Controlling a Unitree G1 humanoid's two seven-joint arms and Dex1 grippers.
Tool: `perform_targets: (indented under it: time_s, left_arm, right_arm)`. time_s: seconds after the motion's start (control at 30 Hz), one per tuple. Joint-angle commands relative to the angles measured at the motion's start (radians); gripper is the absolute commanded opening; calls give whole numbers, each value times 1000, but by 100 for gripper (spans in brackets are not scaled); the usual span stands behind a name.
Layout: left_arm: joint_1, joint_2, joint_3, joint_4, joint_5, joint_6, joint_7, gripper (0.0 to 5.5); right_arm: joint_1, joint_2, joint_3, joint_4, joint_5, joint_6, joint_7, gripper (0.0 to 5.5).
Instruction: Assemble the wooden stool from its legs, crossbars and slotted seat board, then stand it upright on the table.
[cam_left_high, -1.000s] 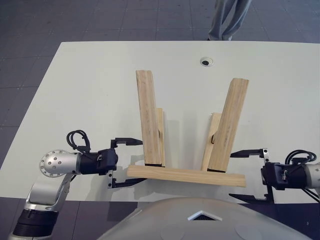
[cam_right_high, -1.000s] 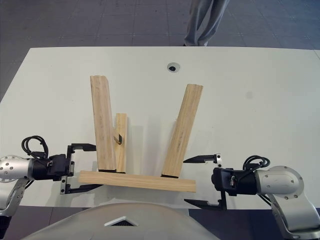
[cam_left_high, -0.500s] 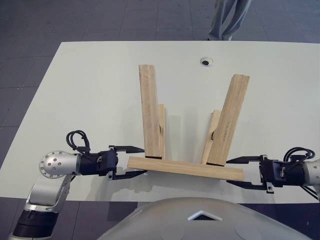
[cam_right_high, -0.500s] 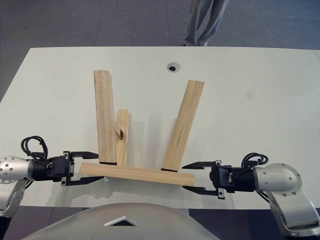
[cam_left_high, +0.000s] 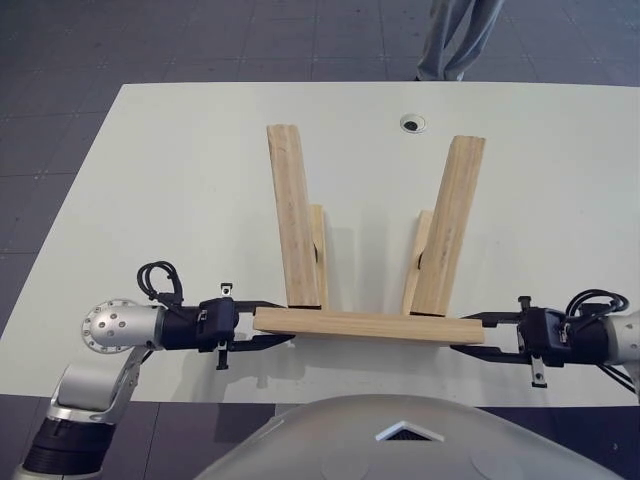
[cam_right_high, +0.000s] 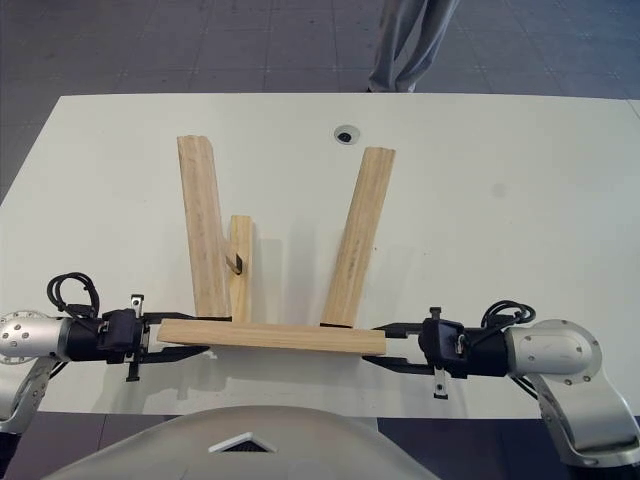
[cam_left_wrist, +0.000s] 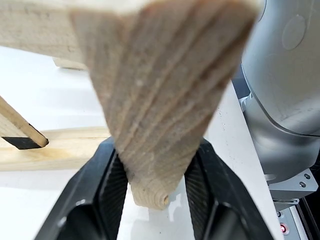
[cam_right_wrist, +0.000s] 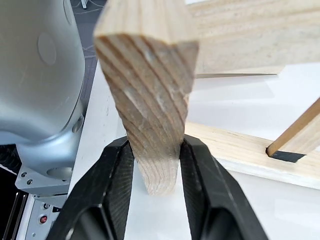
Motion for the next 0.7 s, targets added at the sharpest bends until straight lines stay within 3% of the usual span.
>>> perform_targets:
  time_s: [0.03, 0.17, 0.7]
  left_arm:
    - [-37, 7, -3, -46, -98, 116, 11, 150]
    - [-96, 55, -21, -51, -190, 355, 5, 150]
    - [-218, 80, 31, -111, -528, 805, -41, 150]
  right_arm:
    - [-89, 9, 42, -61, 67, 143, -89, 129]
    - [-166, 7, 83, -40, 102, 345, -155, 129]
    - [-432, 3, 60, -20, 343, 752, -191, 129]
